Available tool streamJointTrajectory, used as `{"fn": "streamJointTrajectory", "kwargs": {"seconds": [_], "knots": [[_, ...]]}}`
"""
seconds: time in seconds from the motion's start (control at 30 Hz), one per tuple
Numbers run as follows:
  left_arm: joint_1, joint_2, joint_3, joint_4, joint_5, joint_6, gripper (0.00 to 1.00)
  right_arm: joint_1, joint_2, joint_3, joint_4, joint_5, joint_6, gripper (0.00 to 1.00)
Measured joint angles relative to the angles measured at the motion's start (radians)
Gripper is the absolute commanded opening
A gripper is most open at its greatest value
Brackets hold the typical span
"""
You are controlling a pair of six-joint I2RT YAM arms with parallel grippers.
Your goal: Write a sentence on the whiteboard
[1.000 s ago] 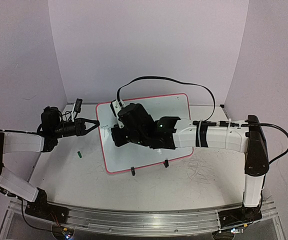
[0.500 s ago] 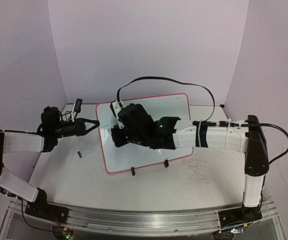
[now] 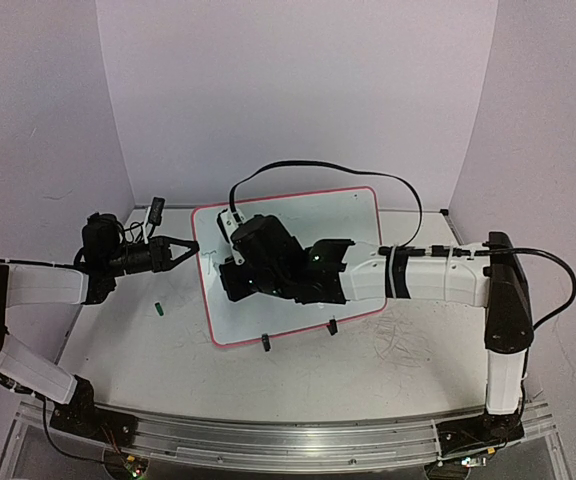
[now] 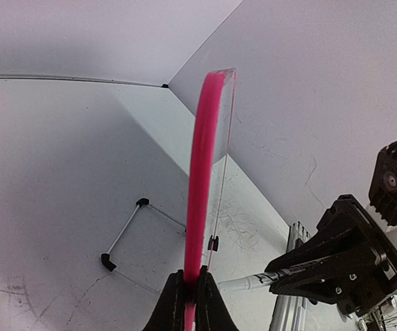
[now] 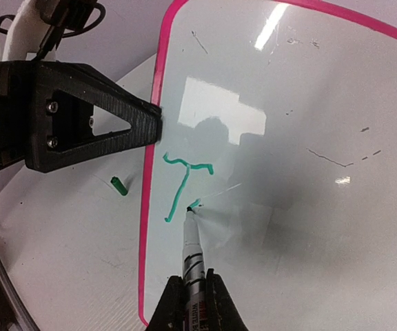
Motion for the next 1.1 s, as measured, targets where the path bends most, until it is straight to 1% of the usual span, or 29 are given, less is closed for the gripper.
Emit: {"fn": "streamJointTrajectory", "kwargs": {"seconds": [0.77, 1.1], "knots": [[0.000, 0.000, -0.002, -0.002, -0.011, 0.000, 0.00, 0.005, -0.001, -0.027, 0.000, 0.004, 0.045, 0.00], [0.000, 0.000, -0.002, -0.001, -0.010, 0.000, 0.00, 0.008, -0.017, -0.041, -0.007, 0.060, 0.049, 0.00]]}}
